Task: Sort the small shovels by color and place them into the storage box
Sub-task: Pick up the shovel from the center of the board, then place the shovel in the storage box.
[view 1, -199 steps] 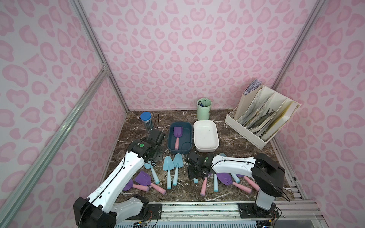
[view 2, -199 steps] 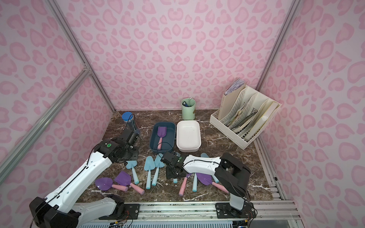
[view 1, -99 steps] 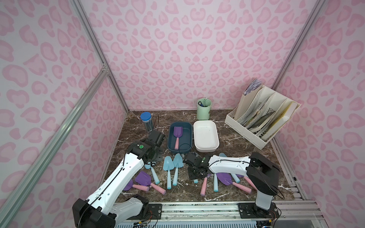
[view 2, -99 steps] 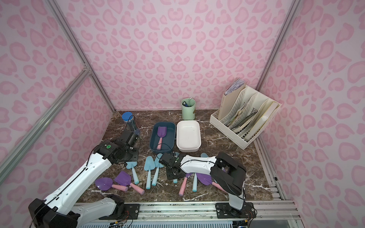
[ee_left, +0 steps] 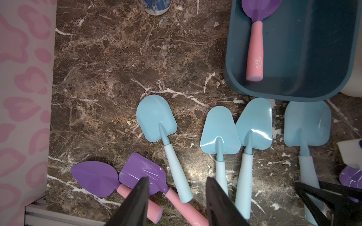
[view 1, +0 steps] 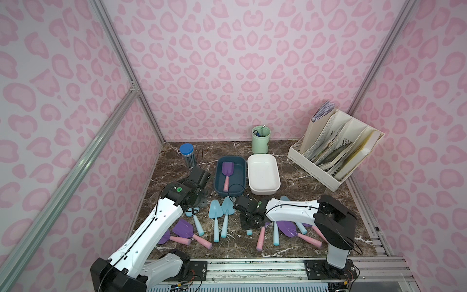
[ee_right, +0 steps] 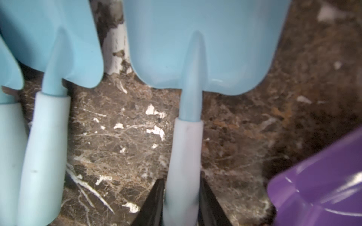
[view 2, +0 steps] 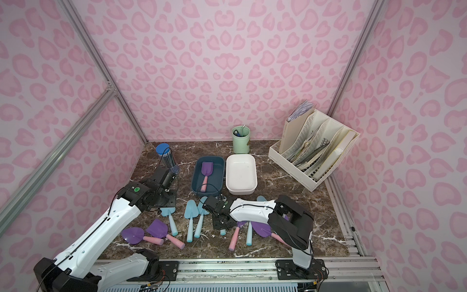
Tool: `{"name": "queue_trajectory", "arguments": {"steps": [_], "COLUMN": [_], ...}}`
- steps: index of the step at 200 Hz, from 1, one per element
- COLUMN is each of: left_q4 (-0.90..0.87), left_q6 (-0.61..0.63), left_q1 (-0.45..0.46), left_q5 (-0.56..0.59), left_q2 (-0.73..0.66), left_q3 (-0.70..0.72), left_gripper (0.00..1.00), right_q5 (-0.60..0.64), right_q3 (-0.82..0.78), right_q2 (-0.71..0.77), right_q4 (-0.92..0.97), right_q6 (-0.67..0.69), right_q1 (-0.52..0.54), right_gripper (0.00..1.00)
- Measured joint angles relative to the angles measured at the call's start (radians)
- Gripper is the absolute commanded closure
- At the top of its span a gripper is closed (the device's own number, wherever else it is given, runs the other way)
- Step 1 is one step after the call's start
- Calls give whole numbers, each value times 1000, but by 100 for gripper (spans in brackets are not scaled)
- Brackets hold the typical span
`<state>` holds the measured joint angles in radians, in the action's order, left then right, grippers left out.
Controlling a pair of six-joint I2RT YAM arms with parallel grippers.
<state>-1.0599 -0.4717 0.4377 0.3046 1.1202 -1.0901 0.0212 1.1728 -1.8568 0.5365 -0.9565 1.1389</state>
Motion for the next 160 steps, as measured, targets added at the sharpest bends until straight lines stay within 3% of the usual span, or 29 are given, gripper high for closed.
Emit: {"name": "queue_trajectory", "arguments": {"steps": [66,160], "left_q4": [-1,-4], "left_q6": [0,0], "left_q1": [0,0], "left_q5": [2,4], "left_q2": [-19,-19], "left_q3": [0,1], "left_gripper": [48,48], "right_q5": [1,62], "right_q3": [12,72], "right_q2": [13,158], "right_q4": [29,181], "right_q6": [-21,-40], "right_q1": [34,33], "right_gripper": [77,83]}}
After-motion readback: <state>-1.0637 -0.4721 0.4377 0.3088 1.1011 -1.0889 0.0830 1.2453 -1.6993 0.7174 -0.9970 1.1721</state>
